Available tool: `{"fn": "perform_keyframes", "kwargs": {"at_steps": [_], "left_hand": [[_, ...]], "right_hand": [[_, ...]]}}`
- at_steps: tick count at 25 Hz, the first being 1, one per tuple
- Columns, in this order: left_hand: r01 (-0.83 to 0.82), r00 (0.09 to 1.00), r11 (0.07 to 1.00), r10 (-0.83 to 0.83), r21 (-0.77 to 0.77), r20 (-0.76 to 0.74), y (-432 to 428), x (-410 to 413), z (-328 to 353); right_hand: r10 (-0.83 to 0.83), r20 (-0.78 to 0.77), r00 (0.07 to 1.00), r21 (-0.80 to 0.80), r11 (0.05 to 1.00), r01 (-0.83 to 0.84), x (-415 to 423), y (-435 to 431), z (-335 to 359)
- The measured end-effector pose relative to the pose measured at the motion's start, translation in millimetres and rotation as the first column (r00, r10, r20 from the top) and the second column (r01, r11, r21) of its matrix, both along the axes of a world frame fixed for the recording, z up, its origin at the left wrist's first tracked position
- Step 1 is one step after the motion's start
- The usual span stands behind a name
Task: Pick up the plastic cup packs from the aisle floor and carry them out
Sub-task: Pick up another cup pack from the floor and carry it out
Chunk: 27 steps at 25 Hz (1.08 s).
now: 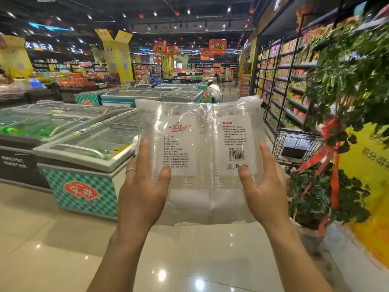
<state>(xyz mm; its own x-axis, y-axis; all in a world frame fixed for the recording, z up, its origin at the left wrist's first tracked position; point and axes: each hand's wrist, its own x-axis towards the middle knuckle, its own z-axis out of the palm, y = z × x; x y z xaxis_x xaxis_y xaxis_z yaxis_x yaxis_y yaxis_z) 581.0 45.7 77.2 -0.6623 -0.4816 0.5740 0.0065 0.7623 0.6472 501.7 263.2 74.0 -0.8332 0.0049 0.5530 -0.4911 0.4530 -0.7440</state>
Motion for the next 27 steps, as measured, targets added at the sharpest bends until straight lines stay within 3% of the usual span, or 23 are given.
{"fn": "perform_keyframes", "kwargs": {"at_steps": [13,27], "left_hand": [[-0.113,0.994,0.994,0.113,0.01,0.0,-48.4,-309.3,-0.1],[-0.1,0.995,0.994,0.099,0.04,0.024,-112.6,-564.7,-11.7]], "right_hand": [[0.107,0.059,0.992,-0.072,0.992,-0.103,-329.0,-59.4,-2.1],[0.11,0.054,0.992,0.014,0.994,-0.111,-582.4,-121.6,-6.5]]}}
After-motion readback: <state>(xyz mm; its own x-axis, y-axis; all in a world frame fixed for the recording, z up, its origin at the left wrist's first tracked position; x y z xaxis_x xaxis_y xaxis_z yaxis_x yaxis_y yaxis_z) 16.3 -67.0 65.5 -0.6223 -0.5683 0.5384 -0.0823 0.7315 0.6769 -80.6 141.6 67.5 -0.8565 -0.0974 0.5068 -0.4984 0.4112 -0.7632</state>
